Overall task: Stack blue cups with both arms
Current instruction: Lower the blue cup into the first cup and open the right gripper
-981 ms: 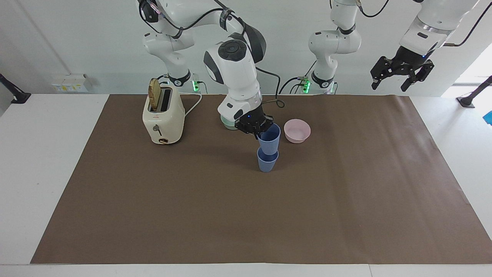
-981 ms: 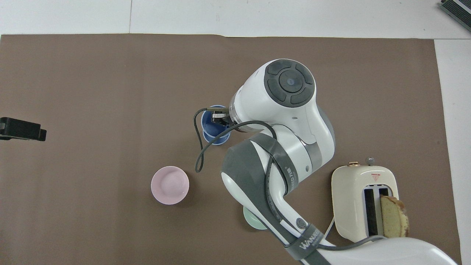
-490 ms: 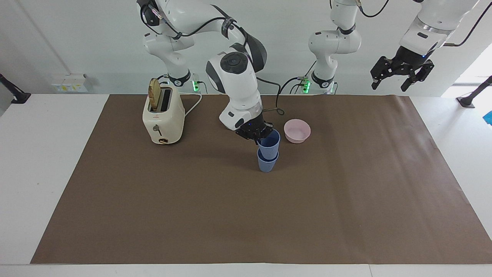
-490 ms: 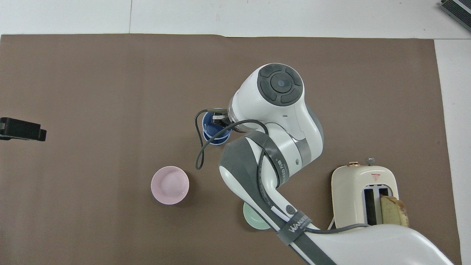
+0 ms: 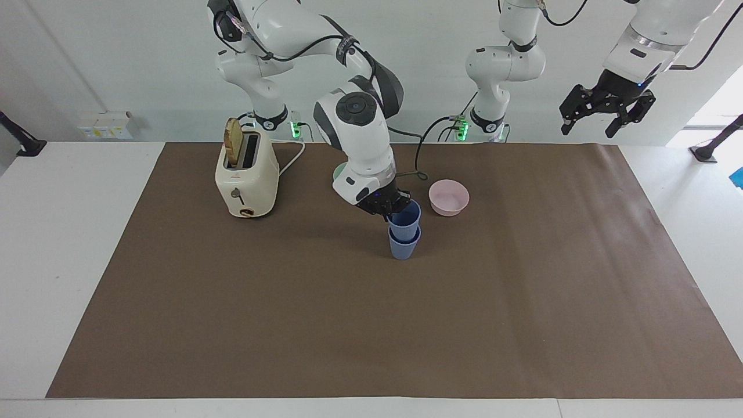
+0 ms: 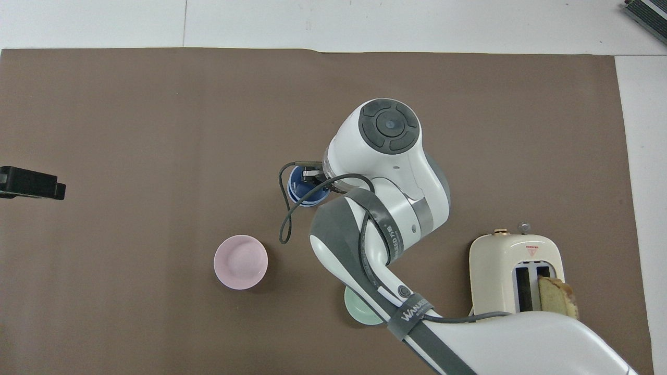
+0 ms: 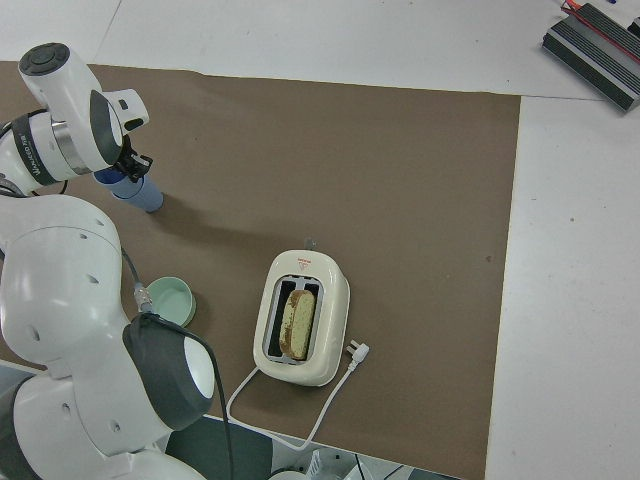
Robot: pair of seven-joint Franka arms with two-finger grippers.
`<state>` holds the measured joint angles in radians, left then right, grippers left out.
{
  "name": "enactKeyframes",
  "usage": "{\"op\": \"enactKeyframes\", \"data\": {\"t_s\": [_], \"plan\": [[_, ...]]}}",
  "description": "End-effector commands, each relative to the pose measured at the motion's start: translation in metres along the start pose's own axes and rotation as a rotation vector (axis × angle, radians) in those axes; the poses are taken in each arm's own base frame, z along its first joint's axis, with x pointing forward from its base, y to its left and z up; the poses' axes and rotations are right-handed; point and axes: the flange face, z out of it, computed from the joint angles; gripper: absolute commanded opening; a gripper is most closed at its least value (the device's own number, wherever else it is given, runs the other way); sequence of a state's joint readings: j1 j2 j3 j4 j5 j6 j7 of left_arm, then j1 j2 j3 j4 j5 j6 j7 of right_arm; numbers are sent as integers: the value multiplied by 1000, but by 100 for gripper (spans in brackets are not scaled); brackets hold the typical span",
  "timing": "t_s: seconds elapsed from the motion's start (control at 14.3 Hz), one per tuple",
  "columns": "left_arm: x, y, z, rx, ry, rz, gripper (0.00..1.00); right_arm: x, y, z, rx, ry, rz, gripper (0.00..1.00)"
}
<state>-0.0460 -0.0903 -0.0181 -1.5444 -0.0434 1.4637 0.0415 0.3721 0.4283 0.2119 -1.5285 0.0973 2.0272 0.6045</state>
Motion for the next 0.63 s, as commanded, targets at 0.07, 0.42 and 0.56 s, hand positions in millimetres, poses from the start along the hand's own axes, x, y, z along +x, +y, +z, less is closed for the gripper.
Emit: {"op": "enactKeyframes", "data": {"t_s": [0.07, 0.42, 0.56], "plan": [[-5, -3, -5, 10, -2, 9, 100, 6, 1, 14, 20, 18, -18, 0], [-5, -3, -5, 10, -2, 9, 100, 5, 5, 19, 14, 6, -7, 63], [-5, -3, -4, 10, -4, 9, 100, 6, 6, 21, 12, 4, -5, 69]]}}
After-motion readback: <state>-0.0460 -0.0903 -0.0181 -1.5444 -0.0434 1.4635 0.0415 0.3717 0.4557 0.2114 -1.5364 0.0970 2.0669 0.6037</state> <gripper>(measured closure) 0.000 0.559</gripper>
